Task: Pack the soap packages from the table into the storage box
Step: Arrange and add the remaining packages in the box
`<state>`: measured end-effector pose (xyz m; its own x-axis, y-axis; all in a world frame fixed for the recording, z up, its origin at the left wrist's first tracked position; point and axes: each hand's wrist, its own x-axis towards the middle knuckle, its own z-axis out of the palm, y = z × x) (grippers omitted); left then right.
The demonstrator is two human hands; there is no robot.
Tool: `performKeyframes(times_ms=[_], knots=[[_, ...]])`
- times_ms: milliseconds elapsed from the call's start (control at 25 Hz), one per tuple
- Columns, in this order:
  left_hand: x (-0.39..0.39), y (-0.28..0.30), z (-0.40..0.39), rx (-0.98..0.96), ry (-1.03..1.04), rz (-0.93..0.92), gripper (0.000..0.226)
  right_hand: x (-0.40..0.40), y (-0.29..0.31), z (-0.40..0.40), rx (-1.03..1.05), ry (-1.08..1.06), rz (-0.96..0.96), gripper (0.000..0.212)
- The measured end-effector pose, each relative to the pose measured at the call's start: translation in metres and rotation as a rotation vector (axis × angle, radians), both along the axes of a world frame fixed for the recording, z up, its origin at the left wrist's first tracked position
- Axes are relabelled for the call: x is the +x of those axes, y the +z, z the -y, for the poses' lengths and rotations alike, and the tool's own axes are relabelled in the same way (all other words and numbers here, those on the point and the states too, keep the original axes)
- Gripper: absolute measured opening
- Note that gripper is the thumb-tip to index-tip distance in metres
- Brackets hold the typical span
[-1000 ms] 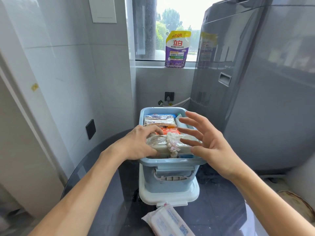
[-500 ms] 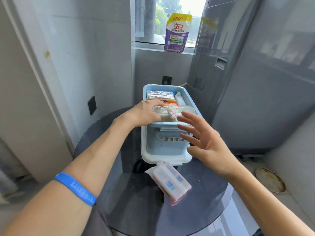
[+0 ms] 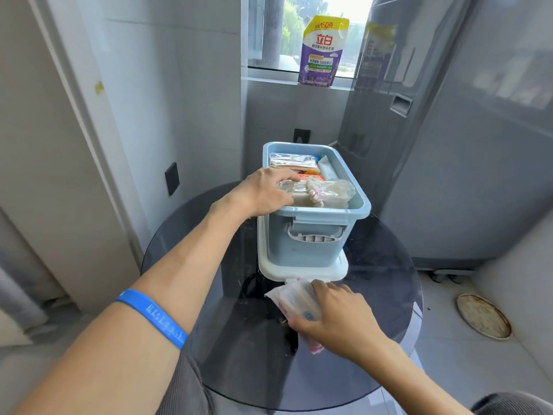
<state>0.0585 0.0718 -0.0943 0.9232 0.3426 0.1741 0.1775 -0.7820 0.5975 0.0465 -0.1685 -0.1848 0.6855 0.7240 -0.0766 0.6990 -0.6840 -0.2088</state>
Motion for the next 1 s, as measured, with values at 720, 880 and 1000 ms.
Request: performKeyframes(times_ms=[720,880,1000], knots=[[0.01,-0.006,-0.016,0.137,0.036,-0.035,0.052,0.09,0.16,-0.033,1.11,0.228,-0.415,0.069],[0.007,-0.005,-0.013,0.072,0.04,-0.039,0.047,0.119,0.136,-0.053,0.844,0.326,-0.322,0.055],[0.008,0.0,-0.016,0.038,-0.004,-0.075,0.046,0.135,0.121,-0.043,0.64,0.398,-0.302,0.047]])
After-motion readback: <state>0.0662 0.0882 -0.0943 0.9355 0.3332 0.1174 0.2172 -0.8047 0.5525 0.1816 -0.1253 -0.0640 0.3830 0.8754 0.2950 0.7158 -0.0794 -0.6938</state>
